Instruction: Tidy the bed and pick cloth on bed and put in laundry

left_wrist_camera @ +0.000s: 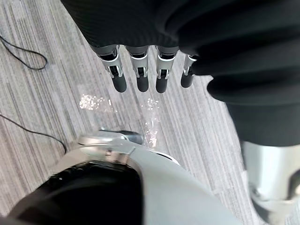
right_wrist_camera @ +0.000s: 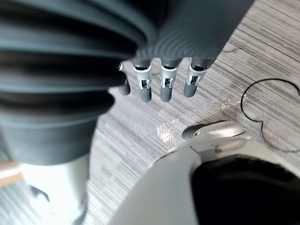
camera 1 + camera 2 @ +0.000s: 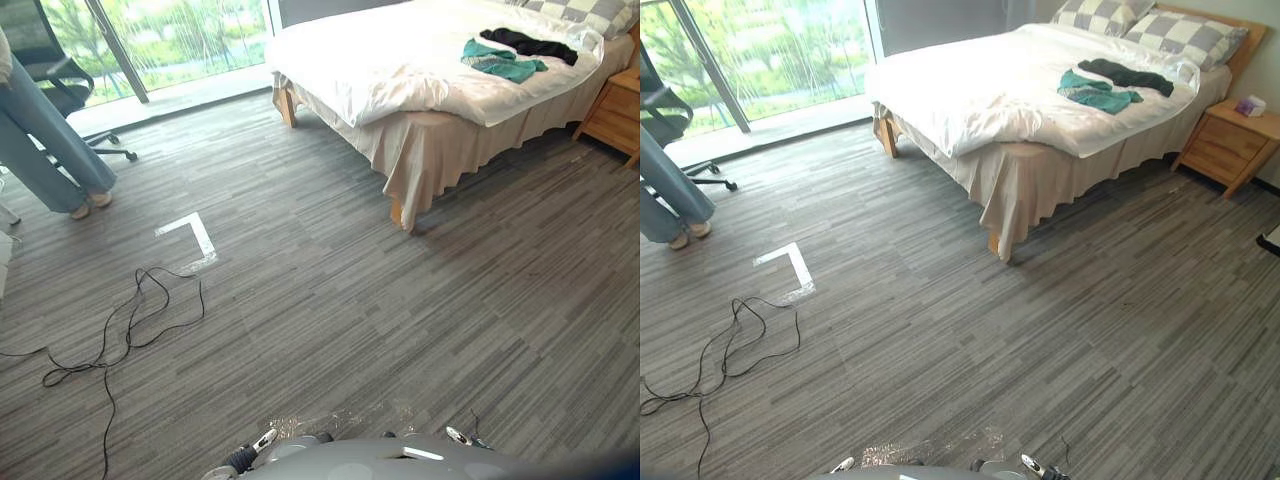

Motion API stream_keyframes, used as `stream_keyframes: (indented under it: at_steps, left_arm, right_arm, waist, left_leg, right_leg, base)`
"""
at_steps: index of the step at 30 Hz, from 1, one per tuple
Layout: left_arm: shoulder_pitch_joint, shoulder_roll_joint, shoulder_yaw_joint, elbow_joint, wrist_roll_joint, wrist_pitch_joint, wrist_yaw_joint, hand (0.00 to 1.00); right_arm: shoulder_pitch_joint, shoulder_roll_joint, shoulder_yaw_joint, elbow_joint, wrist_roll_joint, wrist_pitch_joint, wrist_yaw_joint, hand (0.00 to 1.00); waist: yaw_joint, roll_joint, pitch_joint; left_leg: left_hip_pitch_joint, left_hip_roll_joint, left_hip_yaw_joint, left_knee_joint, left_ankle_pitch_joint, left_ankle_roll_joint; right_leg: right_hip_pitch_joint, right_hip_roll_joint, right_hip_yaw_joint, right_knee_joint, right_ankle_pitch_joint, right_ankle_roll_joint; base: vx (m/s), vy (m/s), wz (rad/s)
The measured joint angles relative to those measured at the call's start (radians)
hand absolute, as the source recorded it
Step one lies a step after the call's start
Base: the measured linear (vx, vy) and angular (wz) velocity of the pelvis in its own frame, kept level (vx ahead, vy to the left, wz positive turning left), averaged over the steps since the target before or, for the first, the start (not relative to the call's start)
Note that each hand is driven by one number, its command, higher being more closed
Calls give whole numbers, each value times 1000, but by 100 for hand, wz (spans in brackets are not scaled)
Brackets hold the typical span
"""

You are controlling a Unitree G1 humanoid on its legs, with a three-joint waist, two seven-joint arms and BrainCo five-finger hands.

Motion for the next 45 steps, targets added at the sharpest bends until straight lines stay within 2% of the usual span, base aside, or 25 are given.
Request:
stream_keyframes:
  at_steps: [6,7,8,17,28,30,31,33,34,35,36,37,38,39,41,42,43,45]
  left_arm:
    - [-20,1,8,26,13,2,-24,0]
    - [-26,1,13,29,33,9,-33,0]
    - [-32,1,17,31,45,18,-40,0]
    - [-53,4,16,33,81,84,-38,0]
    - [-49,4,14,35,89,86,-39,0]
    - [-51,4,13,35,90,85,-41,0]
    - [-56,5,11,35,89,85,-44,0]
    - [-70,15,-8,35,89,85,-54,0]
    - [-82,18,-8,35,88,83,-54,0]
    - [-86,24,-7,36,81,81,-54,0]
    - [-87,29,-7,36,79,81,-54,0]
    - [-95,38,-7,38,79,83,-54,0]
    - [-96,43,-7,39,81,84,-55,0]
    - [-98,43,-7,39,82,84,-55,0]
    - [-117,37,-17,46,82,85,-57,0]
    - [-126,36,-25,52,81,85,-58,0]
    - [-146,31,-36,72,81,85,-61,0]
    - [-152,31,-33,77,81,84,-68,0]
  right_arm:
    - [-2,6,-22,6,0,8,12,0]
    - [-3,8,-29,6,0,8,14,0]
    - [-7,11,-37,6,0,9,17,0]
    - [-22,15,-47,6,1,13,19,0]
    - [-17,15,-46,6,20,11,15,0]
    - [-21,15,-47,6,24,4,6,0]
    - [-34,19,-47,4,48,1,-7,0]
    - [-40,24,-53,-2,97,-3,-27,0]
    - [-51,32,-66,-8,132,-3,-42,0]
    - [-61,36,-80,-14,151,0,-53,0]
    - [-64,41,-89,-15,153,5,-60,0]
    - [-67,53,-109,-13,157,13,-69,0]
    - [-64,65,-131,-4,158,29,-77,0]
    - [-62,64,-135,2,158,36,-80,0]
    - [-45,60,-163,5,159,62,-80,0]
    - [-41,58,-170,4,161,68,-80,0]
    - [-39,58,-180,-2,171,77,-80,0]
    - [-23,61,-199,-2,179,87,-78,0]
  waist:
    - [-1,-4,4]
    - [0,-11,9]
    - [0,-6,16]
    - [-3,-14,38]
    - [-7,-15,39]
    - [-11,-14,40]
    - [-13,-14,51]
    - [-20,-21,82]
    - [-20,-18,102]
    - [-22,-27,123]
    - [-24,-35,137]
    - [-27,-38,161]
    - [-31,-46,164]
    - [-32,-45,165]
    - [-46,-19,176]
    - [-49,-12,181]
    - [-55,7,195]
    - [-55,10,207]
  left_leg:
    - [69,-4,-1,-63,18,-3]
    - [73,-4,0,-66,17,-4]
    - [85,-5,1,-70,17,-7]
    - [103,-4,17,-72,10,-17]
    - [95,-2,42,-76,5,-15]
    - [84,1,56,-75,-3,-13]
    - [83,3,70,-71,-7,-10]
    - [87,1,91,-58,-12,-1]
    - [89,3,119,-33,-27,5]
    - [97,7,154,-9,-43,7]
    - [106,8,168,2,-51,12]
    - [128,7,187,20,-71,14]
    - [138,14,202,52,-102,5]
    - [136,25,207,75,-124,-3]
    - [122,101,213,152,-190,-30]
    - [121,122,213,160,-199,-44]
    - [122,166,214,170,-213,-66]
    - [140,205,217,169,-221,-95]
  right_leg:
    - [68,2,-19,-59,7,16]
    - [67,2,-21,-63,8,18]
    - [78,2,-21,-65,6,20]
    - [99,2,-18,-79,4,25]
    - [93,8,7,-99,11,21]
    - [56,10,20,-56,-7,19]
    - [12,10,33,17,-39,23]
    - [-54,-3,33,160,-94,63]
    - [-103,-15,18,277,-109,86]
    - [-151,-31,-13,385,-123,106]
    - [-164,-42,-34,430,-129,111]
    - [-187,-78,-98,499,-159,101]
    - [-192,-109,-136,524,-176,93]
    - [-197,-114,-137,520,-180,91]
    - [-224,-104,-145,431,-177,81]
    - [-237,-102,-151,405,-169,81]
    - [-274,-103,-158,337,-116,82]
    - [-334,-127,-150,208,3,115]
  base:
    - [66,3,4]
    - [39,-2,1]
    - [0,0,0]
    - [-21,-15,-4]
    - [-16,-18,-7]
    - [-5,-18,-22]
    - [33,-2,-32]
    - [11,5,-37]
    - [-28,18,-64]
    - [-25,25,-72]
    - [-35,21,-72]
    - [-12,28,-62]
    - [0,19,-60]
    - [36,-19,-50]
    - [141,-139,-27]
    - [248,-224,-10]
    - [212,-187,-10]
    - [284,-241,-19]
